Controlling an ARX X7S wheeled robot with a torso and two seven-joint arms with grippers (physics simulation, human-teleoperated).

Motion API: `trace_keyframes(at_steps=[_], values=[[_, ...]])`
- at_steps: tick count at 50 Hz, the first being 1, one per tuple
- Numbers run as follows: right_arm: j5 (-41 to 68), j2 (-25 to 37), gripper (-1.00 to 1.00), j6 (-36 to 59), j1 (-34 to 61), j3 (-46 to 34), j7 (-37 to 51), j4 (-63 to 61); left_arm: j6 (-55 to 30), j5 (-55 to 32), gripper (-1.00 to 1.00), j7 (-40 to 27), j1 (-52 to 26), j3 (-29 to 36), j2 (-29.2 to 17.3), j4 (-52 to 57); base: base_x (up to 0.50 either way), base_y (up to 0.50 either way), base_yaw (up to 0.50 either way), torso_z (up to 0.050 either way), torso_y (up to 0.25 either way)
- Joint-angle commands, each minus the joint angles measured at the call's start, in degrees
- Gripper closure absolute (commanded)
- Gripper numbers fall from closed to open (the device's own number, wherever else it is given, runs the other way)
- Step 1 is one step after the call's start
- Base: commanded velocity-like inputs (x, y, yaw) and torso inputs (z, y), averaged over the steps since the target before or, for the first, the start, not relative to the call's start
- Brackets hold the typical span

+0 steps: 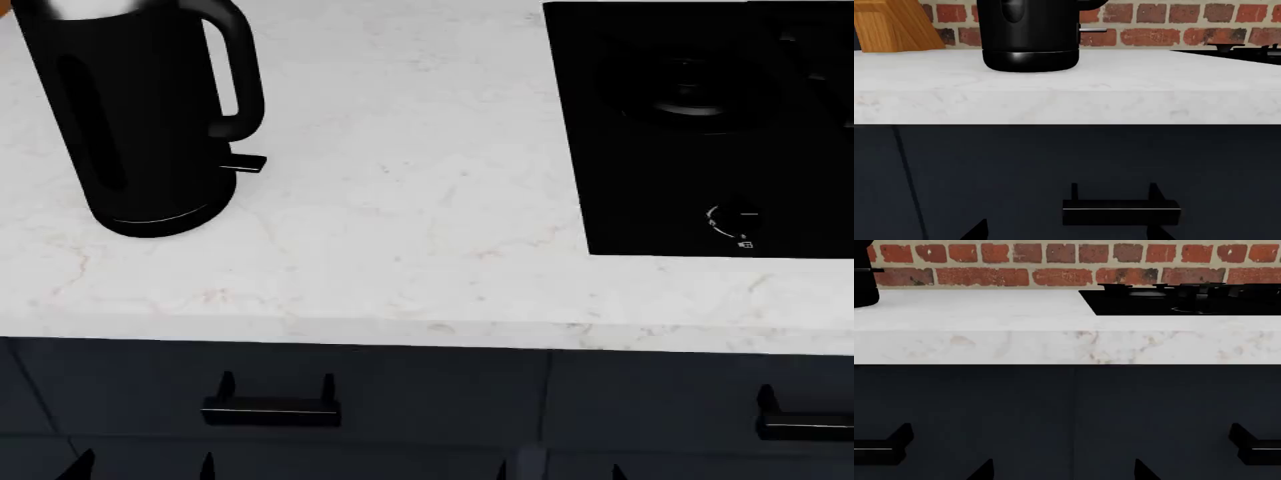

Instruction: Press the button to open the lid of the electric kettle.

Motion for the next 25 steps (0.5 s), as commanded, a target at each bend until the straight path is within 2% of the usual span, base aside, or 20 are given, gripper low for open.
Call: trace_keyframes(at_steps=[1, 8, 10, 11, 12, 14, 20, 21, 25], values=[[0.76, 0.76, -1.0, -0.05, 0.0, -0.92, 0.92, 0.03, 0.0, -0.82, -1.0, -0.96, -0.02, 0.96, -0.82, 0.0, 0.0, 0.0, 0.0, 0.0, 0.0], [4.22, 2.0, -1.0, -0.33, -0.04, -1.89, 2.24, -0.61, -1.23, -4.35, -1.0, -0.97, -0.1, 2.29, -2.27, 0.78, 0.0, 0.0, 0.0, 0.0, 0.0], [4.66, 2.25, -1.0, -0.45, 0.01, -2.07, 2.6, -0.57, -1.46, -3.67, -1.0, -1.48, -0.29, 2.88, -2.77, 0.58, 0.0, 0.0, 0.0, 0.05, 0.0], [-6.98, 6.72, -1.0, -8.59, 8.59, -8.59, 8.59, 8.59, 8.59, -8.59, -1.0, -0.26, -8.59, 8.59, 0.0, -8.59, 0.0, 0.0, 0.0, 0.0, 0.0], [0.54, 0.54, -1.0, 0.0, 0.0, -0.72, 0.72, 0.0, 0.0, -0.56, -1.0, -0.64, 0.0, 0.64, -0.57, 0.0, 0.0, 0.0, 0.0, 0.0, 0.0], [1.81, 0.87, -1.0, -0.36, -0.2, -0.52, 1.04, -0.13, -1.76, -2.86, -1.0, -0.6, -0.54, 0.25, -0.87, -0.03, 0.0, 0.0, 0.0, -0.009, 0.0], [3.76, 2.25, -1.0, -1.86, -0.84, -1.94, 1.5, -1.65, 0.67, -4.81, -1.0, -2.23, -0.26, 1.03, -1.9, 0.51, 0.0, 0.0, 0.0, -0.011, 0.0], [3.53, 2.77, -1.0, 0.26, -1.39, -2.38, 1.59, -5.36, 3.14, -3.44, -1.0, -3.58, -0.48, 1.11, -1.97, 0.22, 0.0, 0.0, 0.0, -0.012, 0.0], [5.77, 4.7, -1.0, 13.39, -0.42, -1.19, 3.03, -24.7, -3.31, -6.66, -1.0, -4.1, -1.42, 0.25, -3.21, 12.64, 0.0, 0.0, 0.0, -0.012, 0.0]])
